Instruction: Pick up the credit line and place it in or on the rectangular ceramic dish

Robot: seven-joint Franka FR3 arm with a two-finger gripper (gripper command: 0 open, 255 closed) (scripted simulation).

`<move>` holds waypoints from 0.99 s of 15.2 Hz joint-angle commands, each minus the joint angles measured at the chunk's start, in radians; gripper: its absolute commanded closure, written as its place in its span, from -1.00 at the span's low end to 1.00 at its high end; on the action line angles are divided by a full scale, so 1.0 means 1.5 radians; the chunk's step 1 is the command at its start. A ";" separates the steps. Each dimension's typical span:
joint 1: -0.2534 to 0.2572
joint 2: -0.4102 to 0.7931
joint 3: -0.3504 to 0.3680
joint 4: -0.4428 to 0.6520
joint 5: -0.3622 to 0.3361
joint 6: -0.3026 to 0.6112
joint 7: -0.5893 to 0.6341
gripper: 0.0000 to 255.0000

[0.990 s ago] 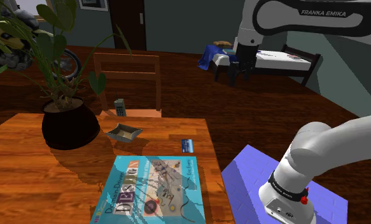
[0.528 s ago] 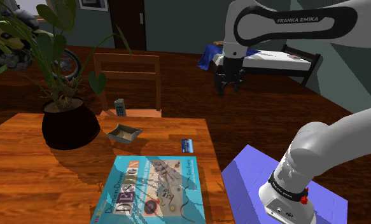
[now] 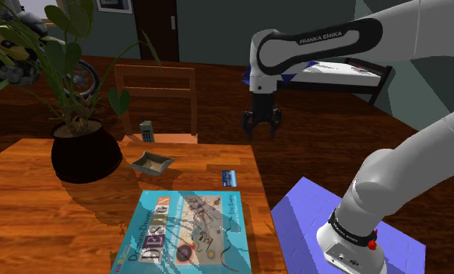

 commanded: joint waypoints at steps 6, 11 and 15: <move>0.017 0.152 0.026 0.020 0.117 0.063 0.101 -1.00; 0.032 0.259 0.041 0.047 0.202 0.108 0.153 -1.00; 0.040 0.264 0.049 0.020 0.213 0.142 0.149 -1.00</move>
